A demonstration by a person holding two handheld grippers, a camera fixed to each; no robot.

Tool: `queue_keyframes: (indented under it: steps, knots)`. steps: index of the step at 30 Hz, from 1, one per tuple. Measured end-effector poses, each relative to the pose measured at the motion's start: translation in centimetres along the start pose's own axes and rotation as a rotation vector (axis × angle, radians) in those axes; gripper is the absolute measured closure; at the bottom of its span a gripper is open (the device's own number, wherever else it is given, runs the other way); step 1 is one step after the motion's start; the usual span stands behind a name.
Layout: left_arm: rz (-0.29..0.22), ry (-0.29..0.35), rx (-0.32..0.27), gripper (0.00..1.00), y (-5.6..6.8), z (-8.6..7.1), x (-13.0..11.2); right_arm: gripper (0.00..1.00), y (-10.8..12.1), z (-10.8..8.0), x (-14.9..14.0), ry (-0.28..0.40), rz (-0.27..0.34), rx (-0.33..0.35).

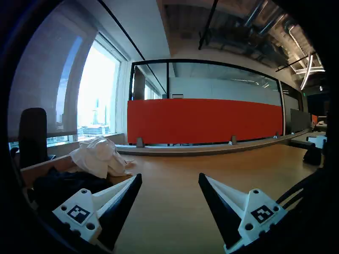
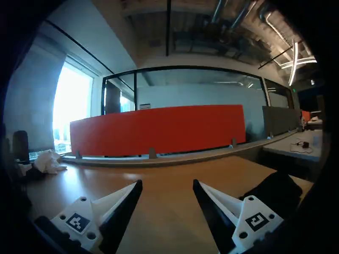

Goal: Fold towel

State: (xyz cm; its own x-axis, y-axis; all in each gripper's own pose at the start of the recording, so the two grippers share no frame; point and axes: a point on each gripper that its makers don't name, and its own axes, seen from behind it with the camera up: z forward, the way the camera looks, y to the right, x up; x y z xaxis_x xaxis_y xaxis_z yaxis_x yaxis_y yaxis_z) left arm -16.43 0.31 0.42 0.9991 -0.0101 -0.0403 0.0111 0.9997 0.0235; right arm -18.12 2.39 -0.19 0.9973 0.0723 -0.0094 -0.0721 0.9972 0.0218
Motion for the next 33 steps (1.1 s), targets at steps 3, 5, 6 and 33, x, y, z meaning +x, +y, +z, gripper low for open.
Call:
queue_keyframes:
  steps: [3,5,6,33]
  knots:
    - [0.0,0.0,0.0,0.0,0.0,0.0,0.0,0.08,-0.1,-0.1,-0.1,0.001,-0.001,0.001]
    - [0.0,0.0,0.0,0.0,0.0,0.0,0.0,0.08,-0.1,-0.1,-0.4,-0.003,0.002,0.002]
    - [0.0,0.0,0.0,0.0,0.0,0.0,0.0,0.08,-0.1,-0.1,-0.5,-0.004,0.003,0.002]
    - [0.0,0.0,0.0,0.0,0.0,0.0,0.0,0.08,-1.7,-0.2,-1.1,-0.019,-0.081,0.015]
